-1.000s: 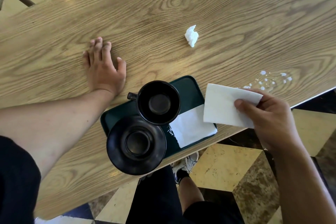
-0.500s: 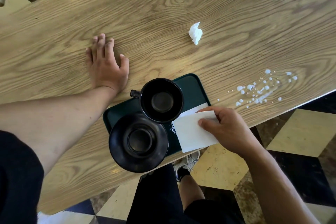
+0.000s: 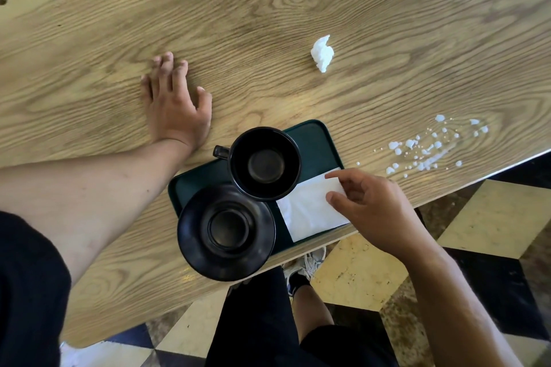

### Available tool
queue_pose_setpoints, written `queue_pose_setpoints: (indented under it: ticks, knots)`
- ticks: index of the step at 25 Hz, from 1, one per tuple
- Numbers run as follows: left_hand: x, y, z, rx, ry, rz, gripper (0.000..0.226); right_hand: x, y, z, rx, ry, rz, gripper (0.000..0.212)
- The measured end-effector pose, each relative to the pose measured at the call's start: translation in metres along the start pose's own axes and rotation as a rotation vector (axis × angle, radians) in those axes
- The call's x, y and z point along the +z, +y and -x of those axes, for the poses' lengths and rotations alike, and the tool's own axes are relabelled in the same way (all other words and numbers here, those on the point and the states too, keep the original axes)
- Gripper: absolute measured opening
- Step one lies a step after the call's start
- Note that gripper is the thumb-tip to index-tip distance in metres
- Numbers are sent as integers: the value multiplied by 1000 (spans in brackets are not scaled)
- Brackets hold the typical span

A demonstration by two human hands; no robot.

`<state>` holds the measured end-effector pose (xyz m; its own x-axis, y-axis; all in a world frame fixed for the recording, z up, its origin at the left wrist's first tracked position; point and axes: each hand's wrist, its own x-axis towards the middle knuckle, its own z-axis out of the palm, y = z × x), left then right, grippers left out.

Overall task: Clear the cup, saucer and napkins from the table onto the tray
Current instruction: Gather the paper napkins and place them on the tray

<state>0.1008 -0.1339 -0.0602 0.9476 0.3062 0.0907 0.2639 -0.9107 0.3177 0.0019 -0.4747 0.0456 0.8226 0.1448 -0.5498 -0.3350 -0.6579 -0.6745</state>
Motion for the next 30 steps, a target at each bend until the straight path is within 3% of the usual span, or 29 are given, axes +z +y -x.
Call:
queue_pose_setpoints:
  ticks: [5, 13, 20, 30]
  knots:
    - [0, 0, 0, -1, -6, -4, 57, -8, 8, 3, -57, 152, -35, 30]
    - [1, -1, 0, -9, -10, -8, 58, 1, 12, -9, -15, 223, -96, 20]
    - [0, -1, 0, -3, -13, -10, 60, 0, 10, -9, -73, 318, 77, 16]
    - [2, -4, -1, 6, 5, -14, 58, 11, 28, -4, 34, 276, 86, 31]
